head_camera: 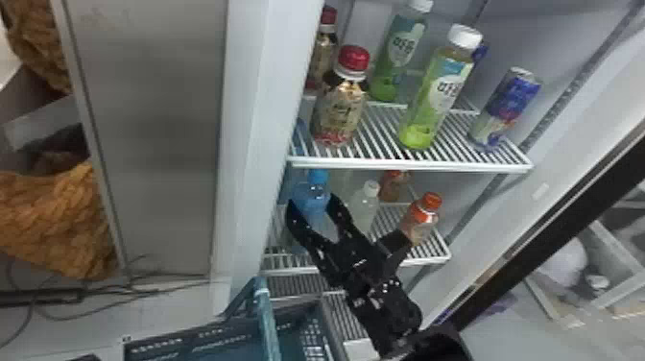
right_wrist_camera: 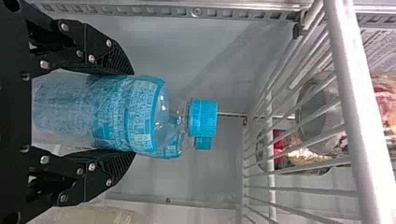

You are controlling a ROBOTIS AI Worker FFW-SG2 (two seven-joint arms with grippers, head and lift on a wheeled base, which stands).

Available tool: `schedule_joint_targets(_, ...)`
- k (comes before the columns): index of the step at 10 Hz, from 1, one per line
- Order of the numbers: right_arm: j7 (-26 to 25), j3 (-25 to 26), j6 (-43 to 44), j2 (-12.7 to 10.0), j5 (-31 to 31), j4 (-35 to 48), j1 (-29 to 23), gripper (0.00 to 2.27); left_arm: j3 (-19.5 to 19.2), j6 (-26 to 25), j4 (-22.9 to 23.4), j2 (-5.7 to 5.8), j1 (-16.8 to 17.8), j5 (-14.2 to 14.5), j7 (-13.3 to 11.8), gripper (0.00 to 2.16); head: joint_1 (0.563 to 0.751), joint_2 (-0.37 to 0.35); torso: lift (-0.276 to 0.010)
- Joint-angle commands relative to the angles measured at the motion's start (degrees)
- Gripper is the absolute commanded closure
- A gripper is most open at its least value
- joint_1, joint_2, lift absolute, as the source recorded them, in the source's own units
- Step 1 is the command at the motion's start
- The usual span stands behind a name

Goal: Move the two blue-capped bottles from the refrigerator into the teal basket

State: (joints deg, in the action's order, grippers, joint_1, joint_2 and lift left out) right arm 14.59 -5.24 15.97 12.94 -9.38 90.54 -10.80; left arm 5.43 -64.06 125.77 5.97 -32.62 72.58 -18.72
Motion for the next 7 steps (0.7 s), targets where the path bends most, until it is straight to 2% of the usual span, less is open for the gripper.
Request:
schedule_joint_targets(1,0.0,0.1,0.1,0.2,-0.6,3.0,-1.7,0.61,0.0,0.1,-0.1,0.0,0.0,0.0,0.0,1.16,0.695,-0.35,-0.165)
schedule_joint_targets(7,2.1,6.6,-5.4,0.2,0.4,21.6,-16.5,0.61,-0.1,0.2,-0.1,0.0,-0.1,0.3,0.0,1.16,0.695,-0.35,-0.165)
